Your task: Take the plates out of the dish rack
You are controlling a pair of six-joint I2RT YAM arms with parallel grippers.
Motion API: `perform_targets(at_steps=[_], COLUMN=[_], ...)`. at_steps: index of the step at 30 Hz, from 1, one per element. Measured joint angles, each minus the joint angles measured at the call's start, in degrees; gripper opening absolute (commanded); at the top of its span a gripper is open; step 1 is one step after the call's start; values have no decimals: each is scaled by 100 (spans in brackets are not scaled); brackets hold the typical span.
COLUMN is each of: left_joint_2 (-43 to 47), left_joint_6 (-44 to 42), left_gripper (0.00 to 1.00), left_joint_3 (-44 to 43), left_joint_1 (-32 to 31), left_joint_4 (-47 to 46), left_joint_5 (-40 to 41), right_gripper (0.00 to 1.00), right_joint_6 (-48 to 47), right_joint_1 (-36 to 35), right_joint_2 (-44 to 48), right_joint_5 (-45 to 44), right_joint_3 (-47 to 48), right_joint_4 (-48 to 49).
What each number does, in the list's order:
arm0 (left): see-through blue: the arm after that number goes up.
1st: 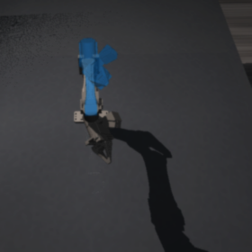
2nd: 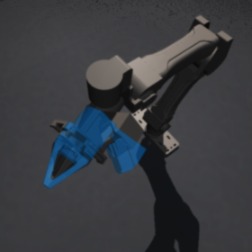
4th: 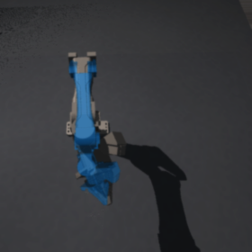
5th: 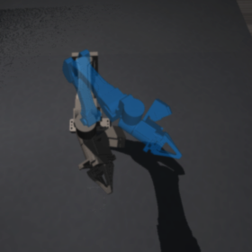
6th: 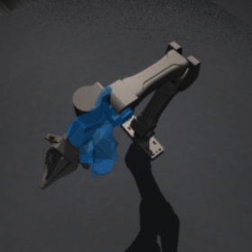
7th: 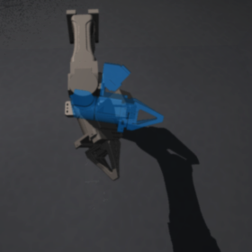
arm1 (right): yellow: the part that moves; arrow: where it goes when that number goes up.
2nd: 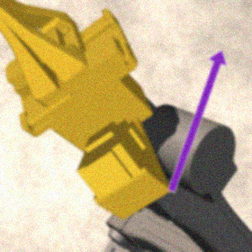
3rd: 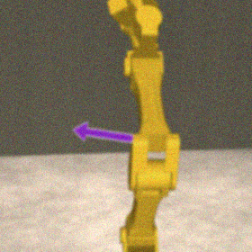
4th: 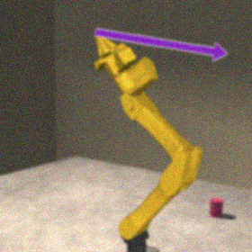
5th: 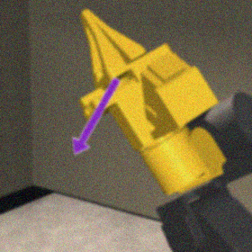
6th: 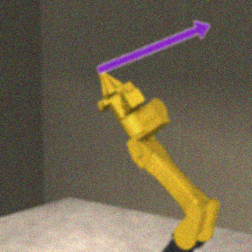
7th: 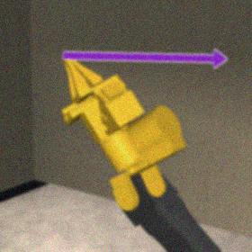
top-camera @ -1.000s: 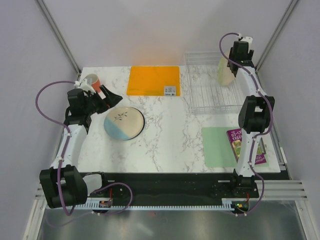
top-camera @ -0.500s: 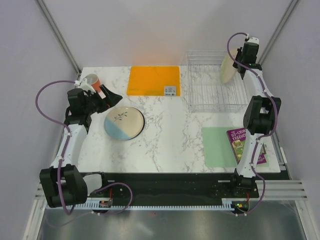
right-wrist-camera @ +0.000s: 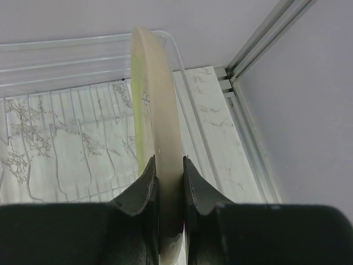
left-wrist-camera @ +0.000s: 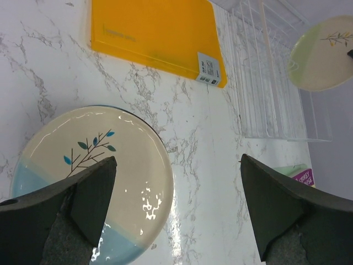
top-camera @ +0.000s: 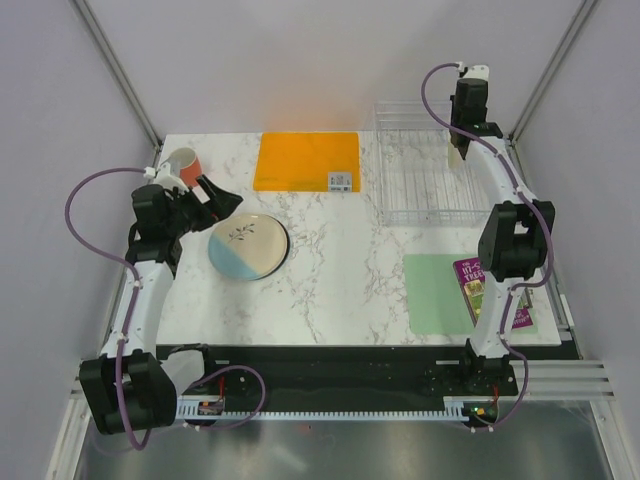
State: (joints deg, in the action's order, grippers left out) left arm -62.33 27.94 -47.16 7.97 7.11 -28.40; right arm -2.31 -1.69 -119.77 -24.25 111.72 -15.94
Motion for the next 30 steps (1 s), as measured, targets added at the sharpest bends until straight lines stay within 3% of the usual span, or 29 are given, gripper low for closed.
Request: perform_targets(at_steps=[7, 12, 20, 30], left_joint_2=[37, 98, 109, 184], left_joint_6=[0, 2, 57, 282], left_gripper=[100, 100, 100, 100], left_joint_3=[0, 13, 229, 507], left_joint_1=[0, 0, 0, 0], left_joint_4=[48, 39, -109, -332], left_joint_5=[-4, -28, -186, -330], right_gripper=[0, 0, 0, 0], right_joint_6=[-378, -254, 752, 2041], right_joint_1=[-188, -151, -337, -887], right_joint_2=[835, 1513, 2616, 3088], right_joint_5=[-433, -251, 1147, 2935], right_joint_3=[-420, -844, -1652, -2662], right_joint_4=[46, 7, -295, -227])
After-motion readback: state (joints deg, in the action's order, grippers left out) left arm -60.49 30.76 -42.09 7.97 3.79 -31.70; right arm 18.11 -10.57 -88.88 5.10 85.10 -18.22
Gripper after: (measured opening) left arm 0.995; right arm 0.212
